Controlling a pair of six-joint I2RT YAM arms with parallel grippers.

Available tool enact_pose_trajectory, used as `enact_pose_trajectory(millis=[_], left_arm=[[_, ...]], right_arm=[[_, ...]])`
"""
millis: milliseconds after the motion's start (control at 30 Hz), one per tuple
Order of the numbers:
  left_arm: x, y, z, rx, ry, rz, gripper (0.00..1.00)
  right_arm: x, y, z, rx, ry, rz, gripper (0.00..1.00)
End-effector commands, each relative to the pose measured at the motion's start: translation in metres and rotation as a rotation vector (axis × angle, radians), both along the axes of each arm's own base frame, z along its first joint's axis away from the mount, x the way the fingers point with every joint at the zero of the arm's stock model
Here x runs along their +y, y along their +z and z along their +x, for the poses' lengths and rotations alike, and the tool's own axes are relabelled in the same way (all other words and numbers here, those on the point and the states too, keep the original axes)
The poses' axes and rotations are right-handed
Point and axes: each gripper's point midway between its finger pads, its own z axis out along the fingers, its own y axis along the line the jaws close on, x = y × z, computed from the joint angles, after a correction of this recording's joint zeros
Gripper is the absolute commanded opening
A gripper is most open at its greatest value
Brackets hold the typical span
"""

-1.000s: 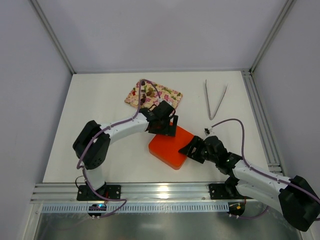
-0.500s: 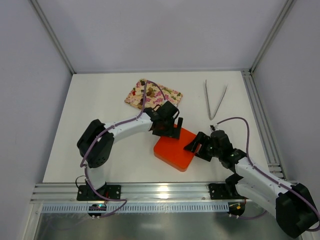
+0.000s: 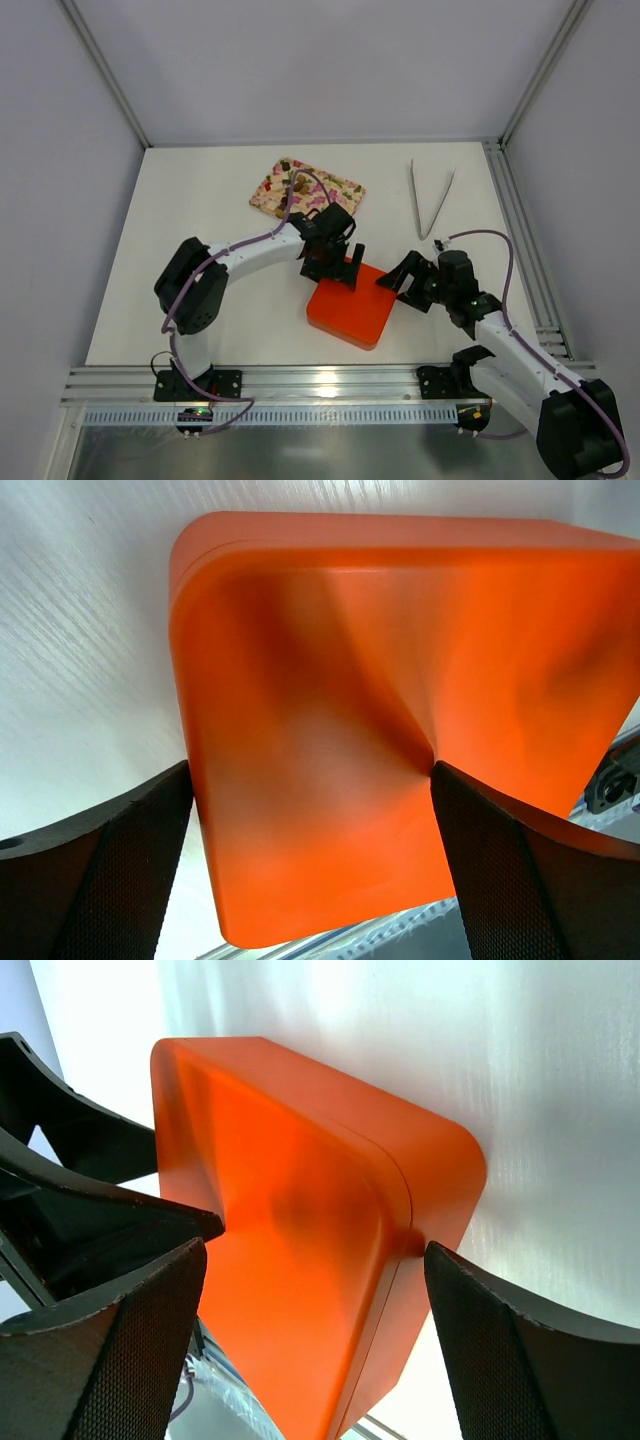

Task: Pack the chocolate

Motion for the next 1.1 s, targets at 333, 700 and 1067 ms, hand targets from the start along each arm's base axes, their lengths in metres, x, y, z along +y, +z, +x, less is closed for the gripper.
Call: enact_pose_trajectory(millis=[333,700,1067], left_arm=[[0.019,-0.015,-0.012,0.112,-0.001,0.036,0.98],[0.015,-0.005,0.006,0.084,0.114,-0.038,1.00],[0.018,0.024,0.004,0.034,0.069,-0.158,1.00]], right_arm=[[0.015,0.014,-0.037,-0.059,0.205,0.062,0.89],[0.036,-0.012,-0.082,0.009,0.266,0.057,0.89],[0.033,-0.028,-0.094,0.050,0.256,0.055,0.86]])
